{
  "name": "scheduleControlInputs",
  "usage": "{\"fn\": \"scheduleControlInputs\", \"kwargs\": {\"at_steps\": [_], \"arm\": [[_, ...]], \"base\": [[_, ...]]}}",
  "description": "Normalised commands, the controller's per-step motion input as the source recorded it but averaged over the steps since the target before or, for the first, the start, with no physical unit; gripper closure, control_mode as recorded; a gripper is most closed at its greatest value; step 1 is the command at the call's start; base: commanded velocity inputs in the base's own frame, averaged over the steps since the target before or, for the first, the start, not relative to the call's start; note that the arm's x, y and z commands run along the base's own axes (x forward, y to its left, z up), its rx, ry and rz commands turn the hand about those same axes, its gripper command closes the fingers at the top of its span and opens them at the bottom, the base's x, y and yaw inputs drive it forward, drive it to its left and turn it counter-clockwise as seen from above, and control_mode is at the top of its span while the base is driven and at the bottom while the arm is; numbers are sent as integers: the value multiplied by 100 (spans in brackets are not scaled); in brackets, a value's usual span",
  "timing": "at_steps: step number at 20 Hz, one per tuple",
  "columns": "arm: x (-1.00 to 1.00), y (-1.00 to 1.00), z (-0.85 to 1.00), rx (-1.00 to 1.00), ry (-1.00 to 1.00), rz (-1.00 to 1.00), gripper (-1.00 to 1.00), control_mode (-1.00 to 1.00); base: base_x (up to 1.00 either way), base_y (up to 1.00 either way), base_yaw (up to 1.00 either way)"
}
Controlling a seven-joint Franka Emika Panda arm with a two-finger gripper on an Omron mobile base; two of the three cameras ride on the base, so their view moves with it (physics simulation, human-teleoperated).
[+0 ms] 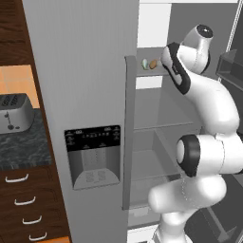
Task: Place one sweet potato and one fish in each tupperware on the nearby counter, to pack two identical lunches.
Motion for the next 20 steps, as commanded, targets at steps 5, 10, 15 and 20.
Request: {"fn": "scheduleControlInputs", "kwargs": {"at_steps": [5, 10, 15, 20], "arm": [[-100, 15, -3, 0, 0, 2, 100, -100], [-100, 3, -66, -8, 4, 2, 100, -100], [-100, 20, -100, -15, 11, 0, 100, -100], [-40, 19, -40, -5, 6, 2, 100, 100]], "base": [[0, 0, 0], [0, 0, 0], [0, 0, 0], [-60, 33, 6]]}}
